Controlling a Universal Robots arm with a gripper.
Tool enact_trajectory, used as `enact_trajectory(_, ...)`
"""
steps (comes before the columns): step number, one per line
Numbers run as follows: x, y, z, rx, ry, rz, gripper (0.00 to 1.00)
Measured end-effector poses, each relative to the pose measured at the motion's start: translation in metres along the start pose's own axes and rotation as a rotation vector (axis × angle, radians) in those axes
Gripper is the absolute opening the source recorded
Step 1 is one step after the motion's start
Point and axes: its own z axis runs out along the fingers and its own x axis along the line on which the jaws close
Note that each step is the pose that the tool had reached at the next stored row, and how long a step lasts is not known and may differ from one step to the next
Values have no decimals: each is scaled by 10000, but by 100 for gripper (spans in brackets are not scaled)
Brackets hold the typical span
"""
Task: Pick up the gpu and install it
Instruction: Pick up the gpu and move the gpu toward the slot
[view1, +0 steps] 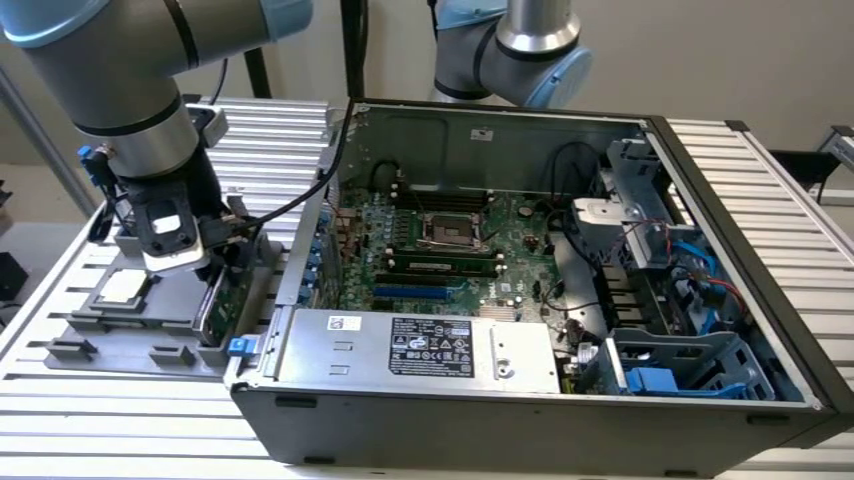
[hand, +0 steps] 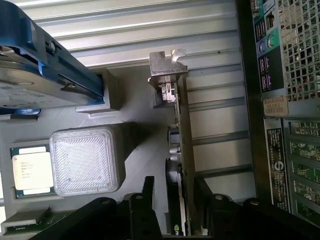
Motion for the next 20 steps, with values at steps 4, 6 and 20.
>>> enact_trajectory(4, -5, 0, 4, -3, -3, -1, 42)
enact_trajectory(6, -12, 2, 3, -1, -1, -1, 36)
enact_trajectory(20, -26, 3, 13, -1, -1, 4, 27)
